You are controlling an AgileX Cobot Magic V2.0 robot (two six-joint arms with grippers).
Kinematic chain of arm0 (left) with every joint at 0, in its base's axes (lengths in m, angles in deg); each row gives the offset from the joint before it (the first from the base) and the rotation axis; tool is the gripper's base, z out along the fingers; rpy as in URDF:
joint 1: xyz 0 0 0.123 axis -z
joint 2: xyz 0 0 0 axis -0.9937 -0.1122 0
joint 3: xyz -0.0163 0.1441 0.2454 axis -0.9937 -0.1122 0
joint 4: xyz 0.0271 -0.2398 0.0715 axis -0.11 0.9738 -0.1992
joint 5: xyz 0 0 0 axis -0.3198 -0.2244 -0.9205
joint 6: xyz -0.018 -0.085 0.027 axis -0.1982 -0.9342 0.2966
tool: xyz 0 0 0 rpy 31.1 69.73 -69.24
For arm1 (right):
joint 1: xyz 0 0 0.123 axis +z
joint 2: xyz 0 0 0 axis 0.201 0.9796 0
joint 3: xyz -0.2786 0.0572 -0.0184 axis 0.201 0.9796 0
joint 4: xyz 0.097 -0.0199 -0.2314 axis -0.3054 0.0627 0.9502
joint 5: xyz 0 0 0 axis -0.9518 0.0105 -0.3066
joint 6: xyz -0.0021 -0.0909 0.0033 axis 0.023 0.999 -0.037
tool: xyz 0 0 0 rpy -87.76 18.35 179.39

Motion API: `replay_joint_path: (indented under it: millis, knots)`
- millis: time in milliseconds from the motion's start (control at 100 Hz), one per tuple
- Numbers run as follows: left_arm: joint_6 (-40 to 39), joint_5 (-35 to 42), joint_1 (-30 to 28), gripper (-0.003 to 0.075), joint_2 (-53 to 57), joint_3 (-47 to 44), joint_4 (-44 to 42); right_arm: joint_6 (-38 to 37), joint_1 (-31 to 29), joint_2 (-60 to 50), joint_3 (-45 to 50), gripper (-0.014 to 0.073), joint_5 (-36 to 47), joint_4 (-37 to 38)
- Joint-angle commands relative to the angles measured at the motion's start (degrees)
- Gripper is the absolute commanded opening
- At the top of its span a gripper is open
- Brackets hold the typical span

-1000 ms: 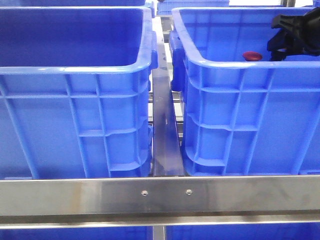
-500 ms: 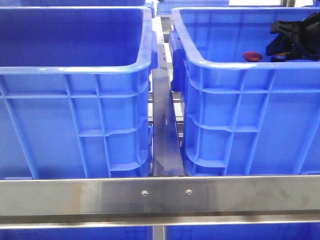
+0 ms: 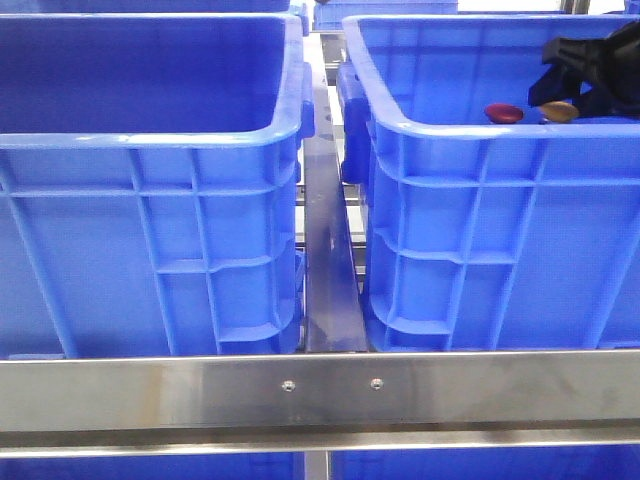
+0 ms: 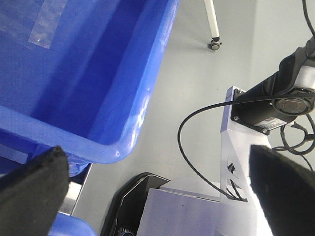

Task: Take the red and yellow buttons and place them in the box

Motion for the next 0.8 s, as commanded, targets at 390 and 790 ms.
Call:
replay_joint_path:
  millis: [390, 790]
  knots:
    - [0.1, 1.8, 0.5, 0.0676, 2.2, 1.9, 3.6, 0.6, -0.5, -18.6, 10.3, 0.0290, -2.4, -1.5]
    - [-6.4, -2.9, 0.5, 0.0176, 2.2, 1.9, -2.5, 0.6, -0.5, -36.3, 22.4, -0.0060, -2.4, 1.9]
